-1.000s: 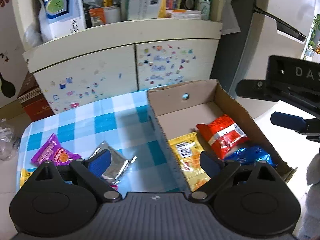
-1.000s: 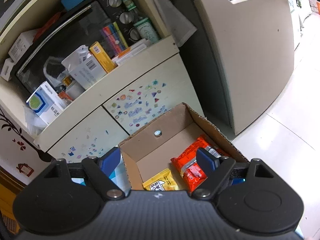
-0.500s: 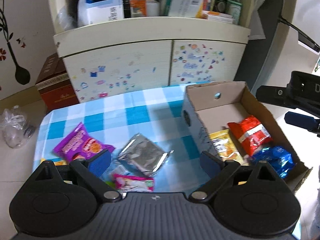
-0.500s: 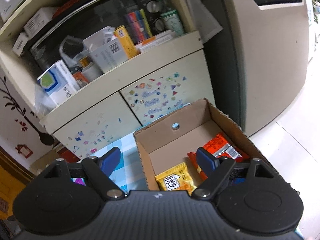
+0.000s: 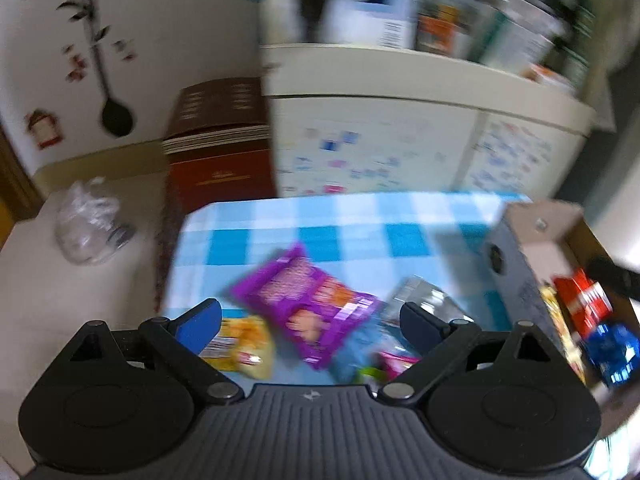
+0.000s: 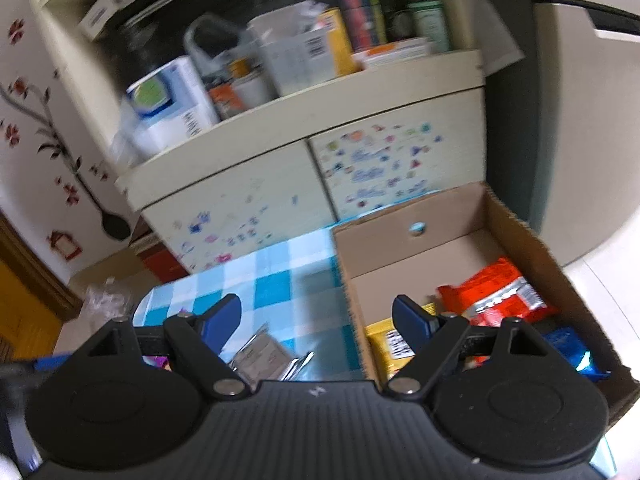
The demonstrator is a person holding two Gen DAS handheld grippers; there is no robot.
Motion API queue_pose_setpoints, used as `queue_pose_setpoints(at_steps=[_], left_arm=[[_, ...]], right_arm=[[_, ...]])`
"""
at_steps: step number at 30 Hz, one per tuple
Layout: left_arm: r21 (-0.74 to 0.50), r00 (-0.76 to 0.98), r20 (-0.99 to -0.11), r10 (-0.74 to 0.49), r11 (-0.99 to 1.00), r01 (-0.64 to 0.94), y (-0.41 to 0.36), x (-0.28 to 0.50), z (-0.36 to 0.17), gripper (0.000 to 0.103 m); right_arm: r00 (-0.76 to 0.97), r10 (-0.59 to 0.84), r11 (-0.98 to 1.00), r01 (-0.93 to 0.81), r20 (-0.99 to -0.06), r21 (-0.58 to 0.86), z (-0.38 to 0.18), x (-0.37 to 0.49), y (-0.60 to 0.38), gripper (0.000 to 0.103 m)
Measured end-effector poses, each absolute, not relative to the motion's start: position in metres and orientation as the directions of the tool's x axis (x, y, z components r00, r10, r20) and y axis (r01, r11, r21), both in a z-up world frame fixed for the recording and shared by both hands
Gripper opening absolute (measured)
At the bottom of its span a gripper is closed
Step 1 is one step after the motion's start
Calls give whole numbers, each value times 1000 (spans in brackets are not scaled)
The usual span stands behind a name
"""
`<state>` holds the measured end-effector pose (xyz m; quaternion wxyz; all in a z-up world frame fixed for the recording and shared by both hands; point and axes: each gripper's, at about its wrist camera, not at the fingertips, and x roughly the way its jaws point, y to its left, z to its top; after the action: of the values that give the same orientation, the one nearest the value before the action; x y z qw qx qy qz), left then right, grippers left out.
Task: Organize snacks
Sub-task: 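Move both open grippers back over the snack pile, then grasp a yellow waffle packet with the left gripper while the right grasps the pink-white packet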
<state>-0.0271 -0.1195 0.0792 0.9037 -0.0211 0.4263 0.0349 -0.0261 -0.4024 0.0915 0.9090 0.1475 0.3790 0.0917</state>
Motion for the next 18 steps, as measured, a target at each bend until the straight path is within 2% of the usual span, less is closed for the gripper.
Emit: queue_pose_setpoints(at_steps=[8, 18], left_arm=[[-39, 613, -782, 111, 973, -226, -51, -11, 66, 98], [-53, 517, -852, 80, 970, -239, -30, 5, 22, 98]], right_arm=[[599, 391, 910, -140, -699, 389, 68, -27, -370, 83], [483, 435, 898, -167, -760, 408, 32, -27, -336, 83]])
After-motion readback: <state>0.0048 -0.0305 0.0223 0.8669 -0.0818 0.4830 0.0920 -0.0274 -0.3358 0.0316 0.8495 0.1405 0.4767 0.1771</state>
